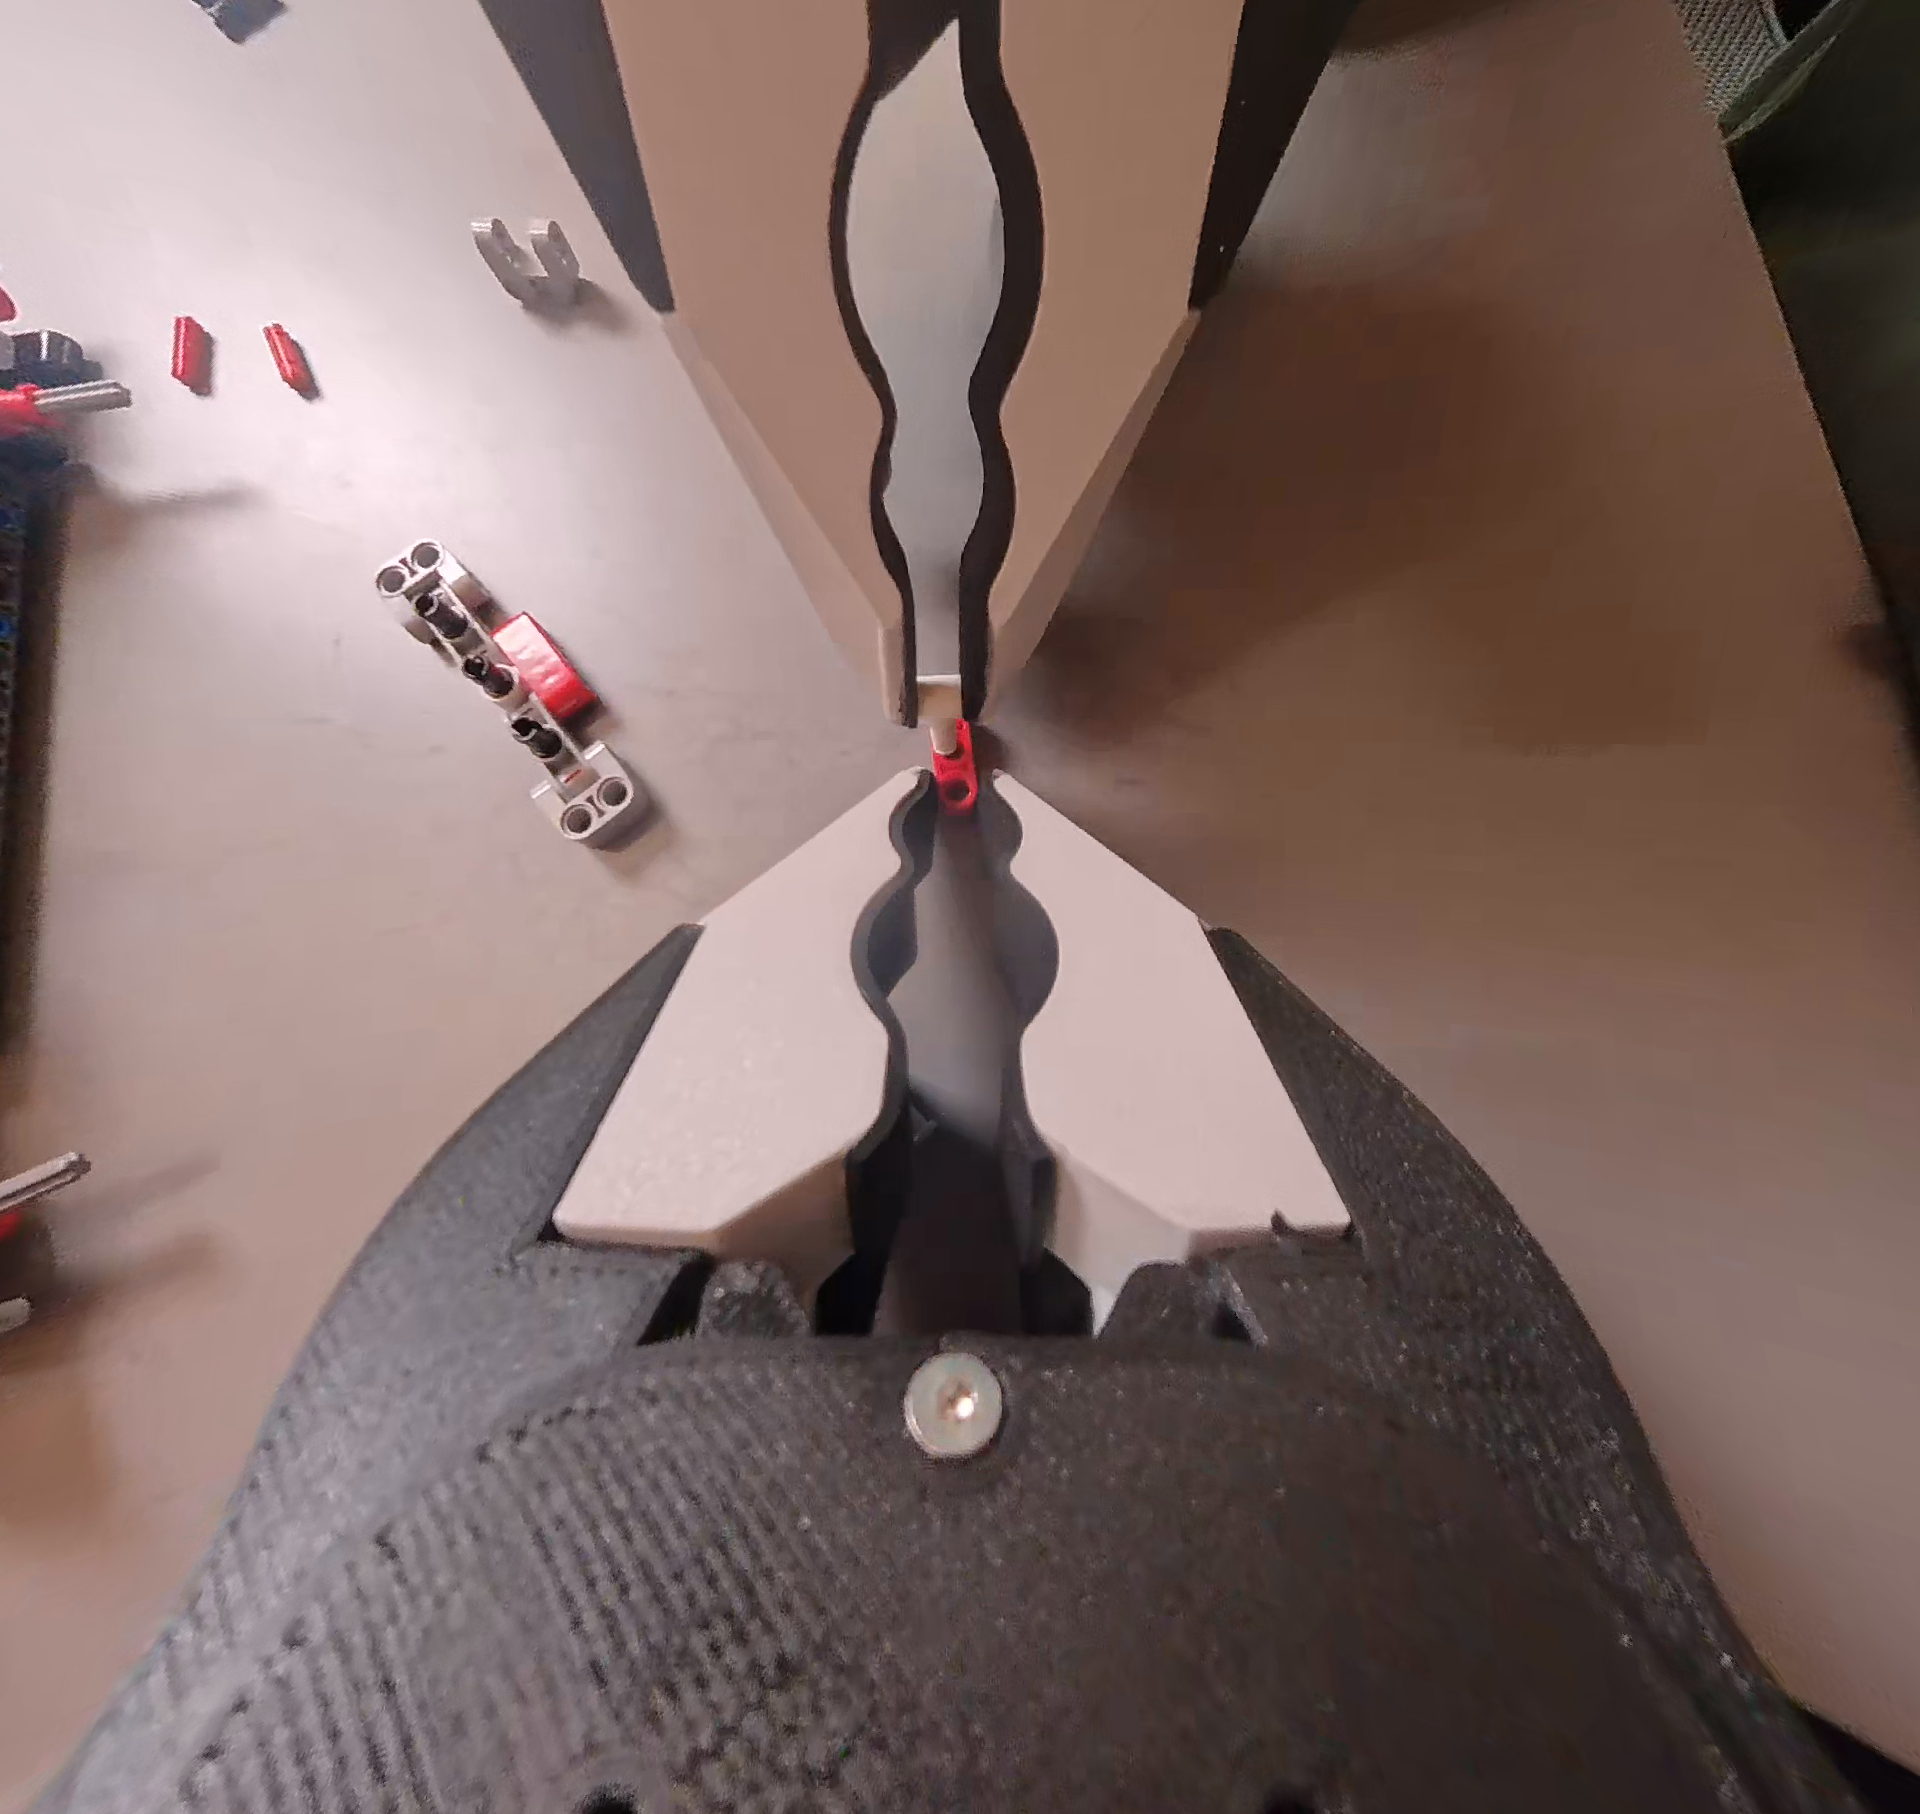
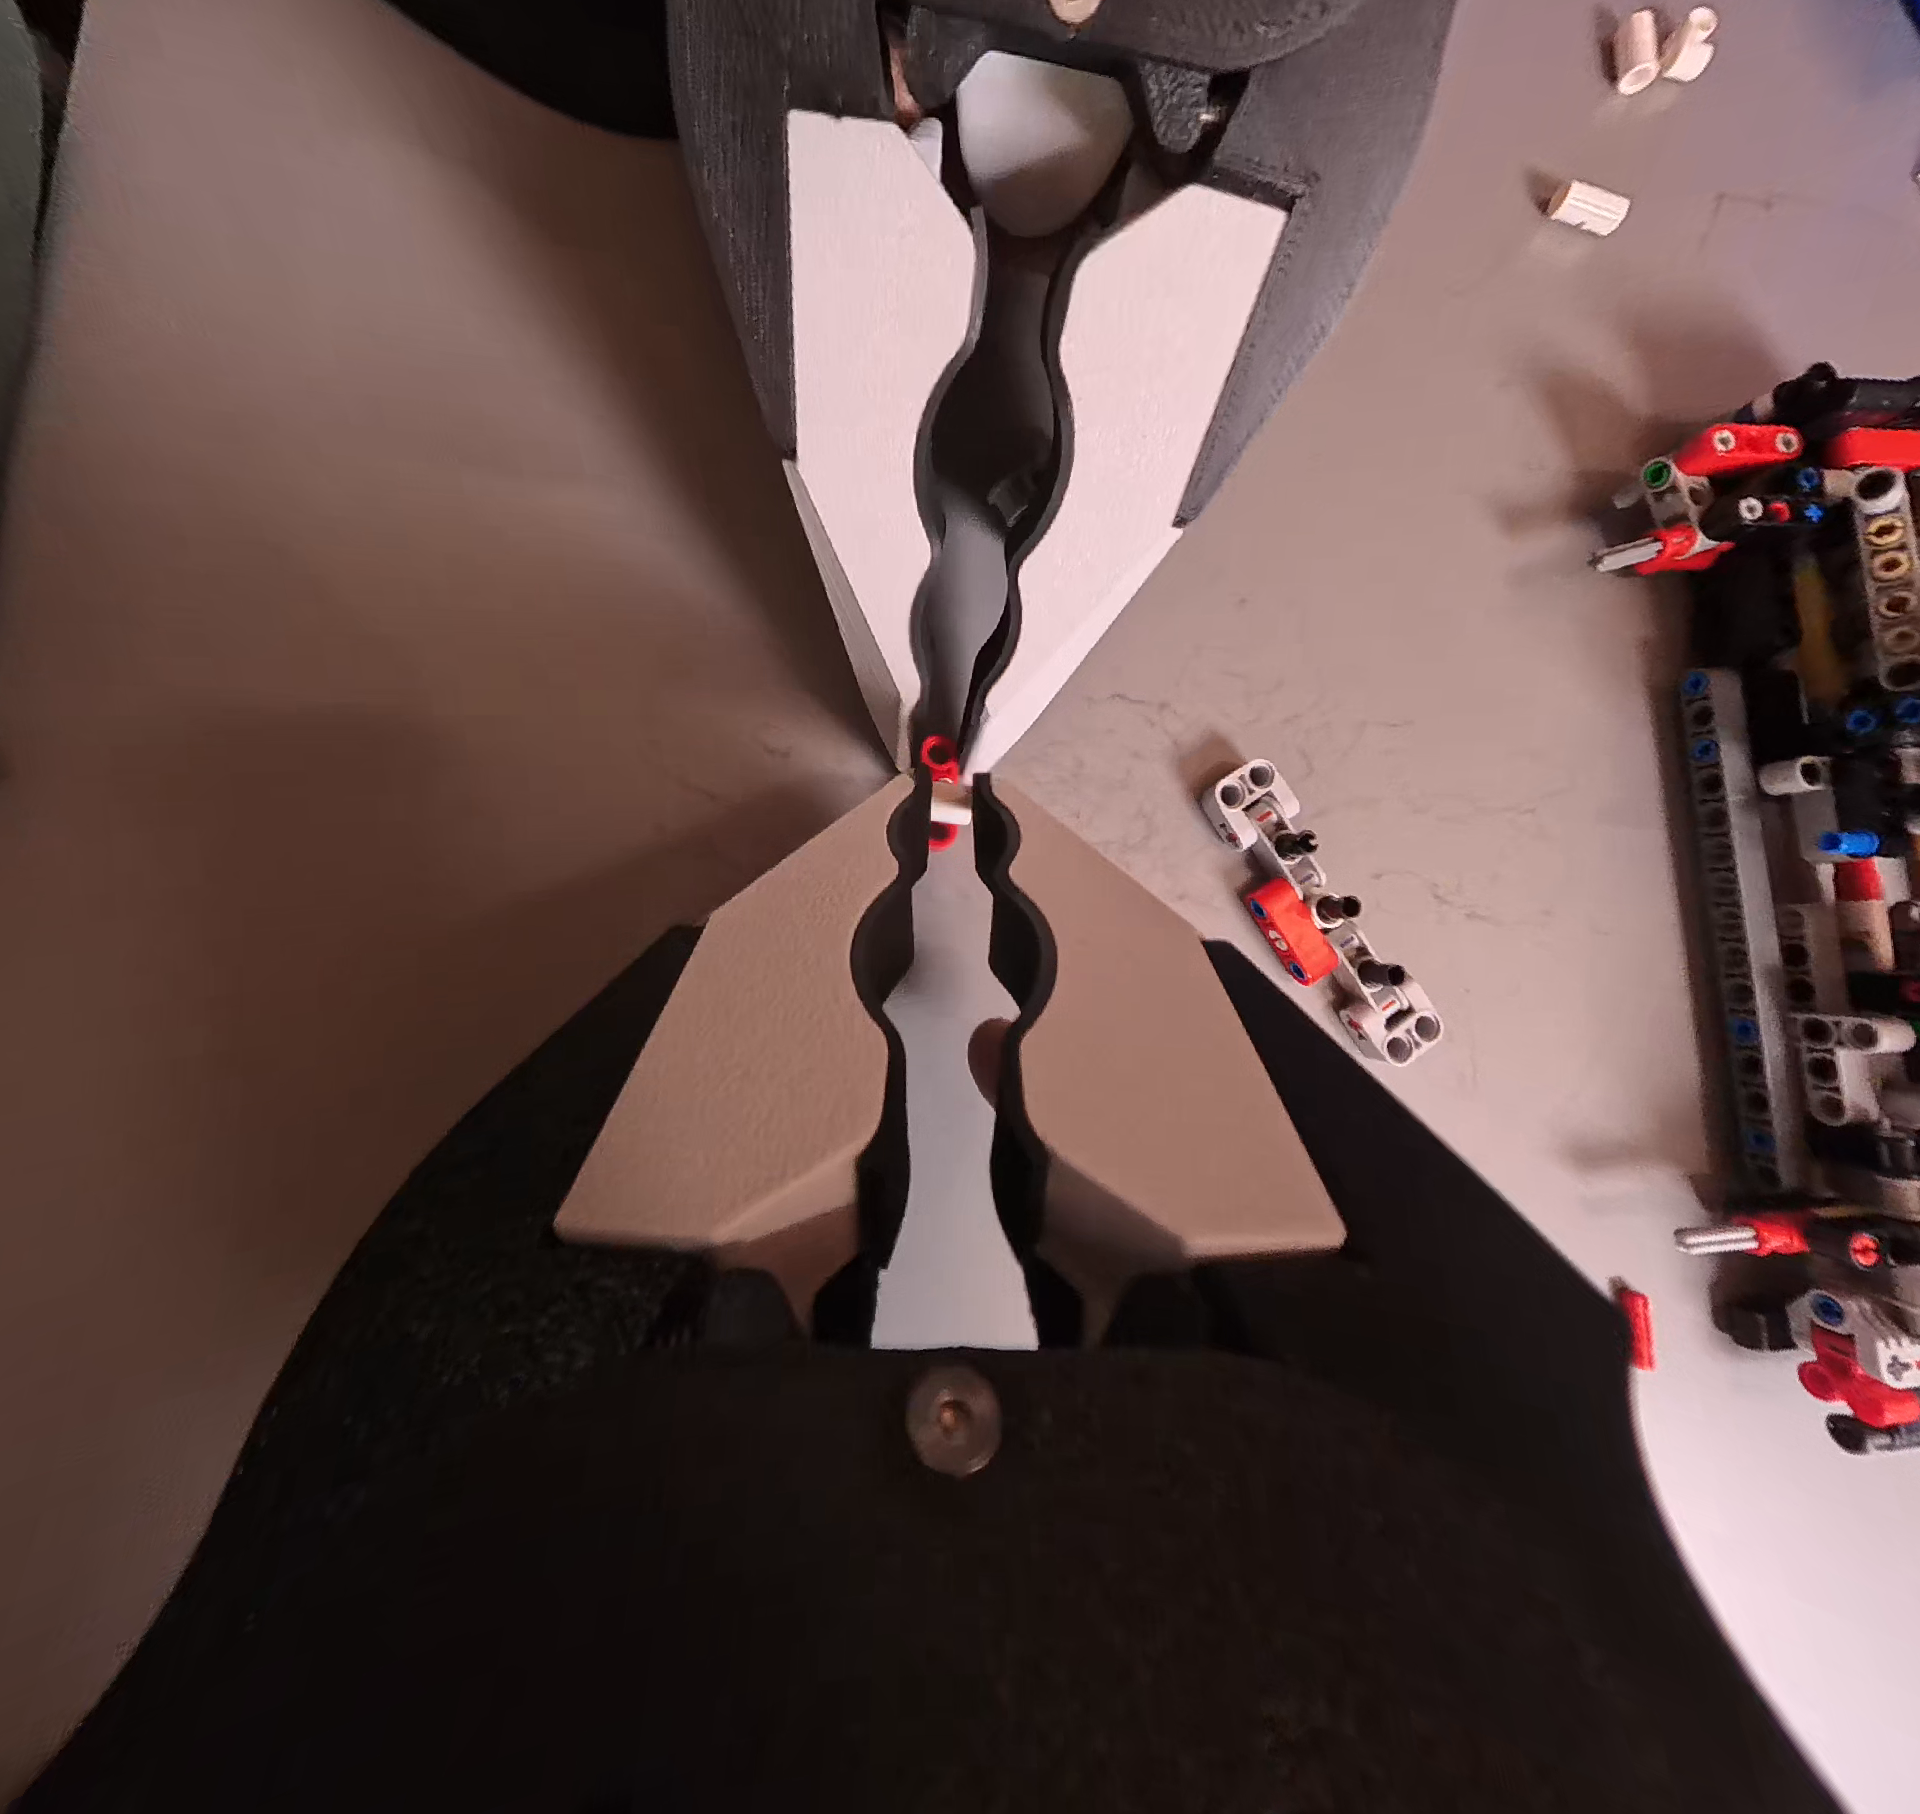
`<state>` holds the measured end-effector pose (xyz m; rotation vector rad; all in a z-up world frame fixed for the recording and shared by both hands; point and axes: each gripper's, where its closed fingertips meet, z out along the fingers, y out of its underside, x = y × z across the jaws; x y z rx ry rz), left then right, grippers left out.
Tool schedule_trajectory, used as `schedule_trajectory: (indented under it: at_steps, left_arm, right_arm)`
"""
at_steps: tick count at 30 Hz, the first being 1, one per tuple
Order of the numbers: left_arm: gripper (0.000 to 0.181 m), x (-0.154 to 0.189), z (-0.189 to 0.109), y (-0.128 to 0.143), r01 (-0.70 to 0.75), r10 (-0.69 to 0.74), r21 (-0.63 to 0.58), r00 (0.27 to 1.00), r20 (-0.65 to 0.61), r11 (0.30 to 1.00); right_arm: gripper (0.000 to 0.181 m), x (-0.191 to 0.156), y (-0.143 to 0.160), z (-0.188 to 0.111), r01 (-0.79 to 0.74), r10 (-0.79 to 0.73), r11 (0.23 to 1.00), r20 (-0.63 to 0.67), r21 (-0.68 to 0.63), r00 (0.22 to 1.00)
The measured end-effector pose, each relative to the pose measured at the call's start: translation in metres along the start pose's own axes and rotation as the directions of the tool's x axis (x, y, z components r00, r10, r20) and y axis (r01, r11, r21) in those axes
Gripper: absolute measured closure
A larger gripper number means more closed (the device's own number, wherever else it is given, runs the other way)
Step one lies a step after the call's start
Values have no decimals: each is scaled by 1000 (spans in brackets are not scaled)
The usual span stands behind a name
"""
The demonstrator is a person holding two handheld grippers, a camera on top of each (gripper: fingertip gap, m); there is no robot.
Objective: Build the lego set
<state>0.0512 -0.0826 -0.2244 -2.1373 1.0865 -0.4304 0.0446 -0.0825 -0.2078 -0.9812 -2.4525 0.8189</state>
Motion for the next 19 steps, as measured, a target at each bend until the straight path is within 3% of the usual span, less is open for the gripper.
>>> schedule_trajectory:
  at_steps: [1,12,19]
  left_arm:
    - [176,0,0,0,2,-2,2,1000,0,1000]
    - [176,0,-1,0,-1,1,12,1000,-8,1000]
    - [176,-1,-1,0,-6,6,17,1000,-9,1000]
  right_arm:
    - [176,-1,1,1,11,-11,1000,7,-17,1000]
    - [176,-2,-1,5,128,-118,966,59,-225,991]
    - [176,1,-2,8,79,-67,963,55,-257,996]
